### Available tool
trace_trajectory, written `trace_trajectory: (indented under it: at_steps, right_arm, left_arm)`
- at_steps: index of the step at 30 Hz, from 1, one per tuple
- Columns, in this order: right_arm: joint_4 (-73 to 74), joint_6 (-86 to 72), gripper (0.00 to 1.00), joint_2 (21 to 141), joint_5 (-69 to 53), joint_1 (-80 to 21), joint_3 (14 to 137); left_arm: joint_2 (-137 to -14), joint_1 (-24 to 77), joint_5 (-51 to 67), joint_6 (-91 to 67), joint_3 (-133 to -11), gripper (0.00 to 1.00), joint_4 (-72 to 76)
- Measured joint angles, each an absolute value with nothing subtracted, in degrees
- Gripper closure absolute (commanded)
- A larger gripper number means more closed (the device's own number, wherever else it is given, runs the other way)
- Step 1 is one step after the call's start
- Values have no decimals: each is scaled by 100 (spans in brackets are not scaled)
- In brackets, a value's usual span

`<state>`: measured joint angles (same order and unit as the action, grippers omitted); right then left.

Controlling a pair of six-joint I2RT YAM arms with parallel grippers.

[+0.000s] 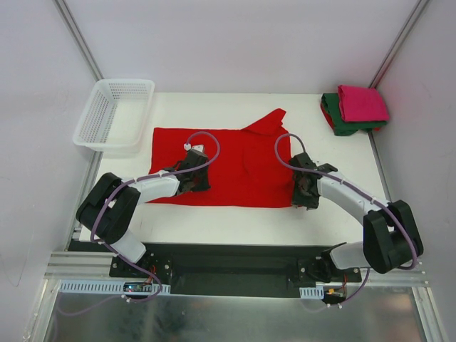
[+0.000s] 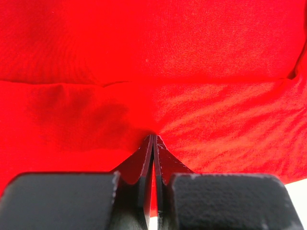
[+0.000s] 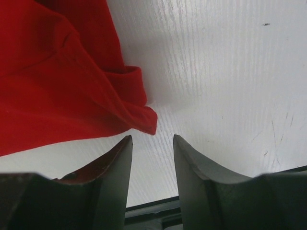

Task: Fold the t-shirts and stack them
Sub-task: Fold the flattened tshirt in 1/3 of the way

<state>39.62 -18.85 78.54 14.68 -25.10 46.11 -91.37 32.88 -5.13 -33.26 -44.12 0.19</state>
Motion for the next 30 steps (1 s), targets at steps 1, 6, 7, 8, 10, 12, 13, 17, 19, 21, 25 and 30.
trace_trajectory:
  at_steps: [1,6,7,8,10,12,13,17,19,21,25,30]
  right_arm:
    - [3931,-1885,58,7894,1470,-2510,4611]
    - [3813,-1883,59,8117,1487,-2510,4611]
    - [3793,-1883,59,8152,1498,-2510,4611]
    - [3776,-1881,60,8195,1516,-2510,4611]
    - [3747,-1876,64,8276,1551,-2510,4611]
    - [3710,-1857,74,8357,1579,-2510,4622]
    - [3699,-1844,82,8401,1590,-2510,4633]
    - [3632,-1802,96,8536,1651,-2504,4659]
    - [3612,-1780,99,8582,1699,-2495,4672]
    - [3603,-1774,99,8600,1732,-2493,4672]
    - [3594,-1772,99,8602,1809,-2486,4672]
    - [3662,-1765,99,8602,1988,-2447,4731]
  left_arm:
    - [-9137,3288,-513,-3326,-4412,100,16]
    - [-9137,3288,-513,-3326,-4412,100,16]
    - [-9137,3288,-515,-3326,-4412,100,16]
    - [-9137,3288,-513,-3326,-4412,100,16]
    - [-9137,3291,-515,-3326,-4412,100,16]
    - [-9137,3288,-515,-3323,-4412,100,16]
    - [-9137,3288,-515,-3326,-4412,100,16]
    - [-9137,3291,-517,-3326,-4412,100,16]
    - [-9137,3288,-519,-3326,-4412,100,14]
    - [-9137,3288,-521,-3326,-4412,100,14]
    - [-9137,3291,-521,-3326,-4412,100,12]
    - [-9124,3291,-550,-3323,-4412,100,-19]
